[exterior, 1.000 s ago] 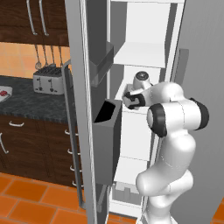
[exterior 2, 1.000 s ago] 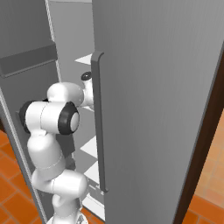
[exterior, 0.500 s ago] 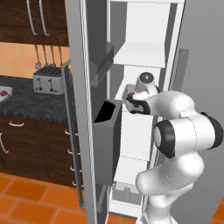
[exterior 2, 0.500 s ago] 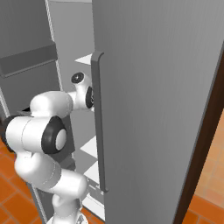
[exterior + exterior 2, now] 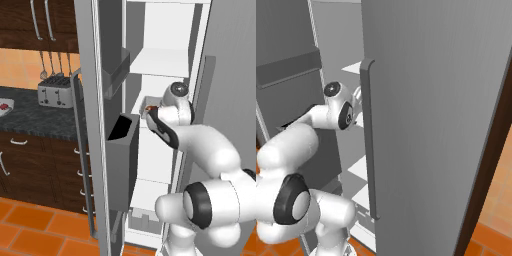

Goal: Take the meat container that has the chicken drumstick and place it on the second highest rack of the freezer. Then take the vegetable container that has the tomato and broccoli and place it on the highest rack of the freezer.

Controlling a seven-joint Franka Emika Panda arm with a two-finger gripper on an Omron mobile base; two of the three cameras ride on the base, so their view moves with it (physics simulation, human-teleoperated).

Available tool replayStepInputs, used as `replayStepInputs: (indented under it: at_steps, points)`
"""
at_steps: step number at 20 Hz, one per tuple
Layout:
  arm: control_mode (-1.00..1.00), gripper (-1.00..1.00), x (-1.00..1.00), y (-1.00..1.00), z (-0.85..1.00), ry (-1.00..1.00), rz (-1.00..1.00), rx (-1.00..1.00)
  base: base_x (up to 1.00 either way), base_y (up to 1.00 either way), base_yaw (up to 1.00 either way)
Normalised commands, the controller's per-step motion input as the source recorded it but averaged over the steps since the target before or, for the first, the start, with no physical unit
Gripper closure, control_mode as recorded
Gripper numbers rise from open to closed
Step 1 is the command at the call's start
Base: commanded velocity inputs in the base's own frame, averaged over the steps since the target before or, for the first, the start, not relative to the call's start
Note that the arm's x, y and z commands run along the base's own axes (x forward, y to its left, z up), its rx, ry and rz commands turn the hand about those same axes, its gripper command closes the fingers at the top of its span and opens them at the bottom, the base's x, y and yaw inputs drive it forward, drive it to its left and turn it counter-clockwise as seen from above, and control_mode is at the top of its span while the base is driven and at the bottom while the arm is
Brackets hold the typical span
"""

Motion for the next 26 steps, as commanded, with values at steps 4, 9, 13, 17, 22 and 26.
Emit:
replayStepInputs:
  at_steps: [4,9,13,17,22,26]
  points:
    - [-1.00,-1.00,-0.94,0.01,0.30,0.04,0.10,0.00,0.00,0.00,0.00]
    - [-1.00,-1.00,-0.99,0.12,0.20,0.06,0.04,0.00,0.00,0.00,0.00]
    - [-1.00,-1.00,-0.88,0.30,0.23,0.16,0.00,0.00,0.00,0.00,0.00]
    - [-1.00,-1.00,-0.91,0.04,0.32,0.15,0.00,-0.01,0.00,0.00,0.00]
    - [-1.00,-1.00,-0.72,0.02,0.45,0.19,0.00,-0.03,0.00,0.00,0.00]
    - [-1.00,-1.00,-0.62,0.00,0.51,0.17,0.01,-0.02,0.00,0.00,0.00]
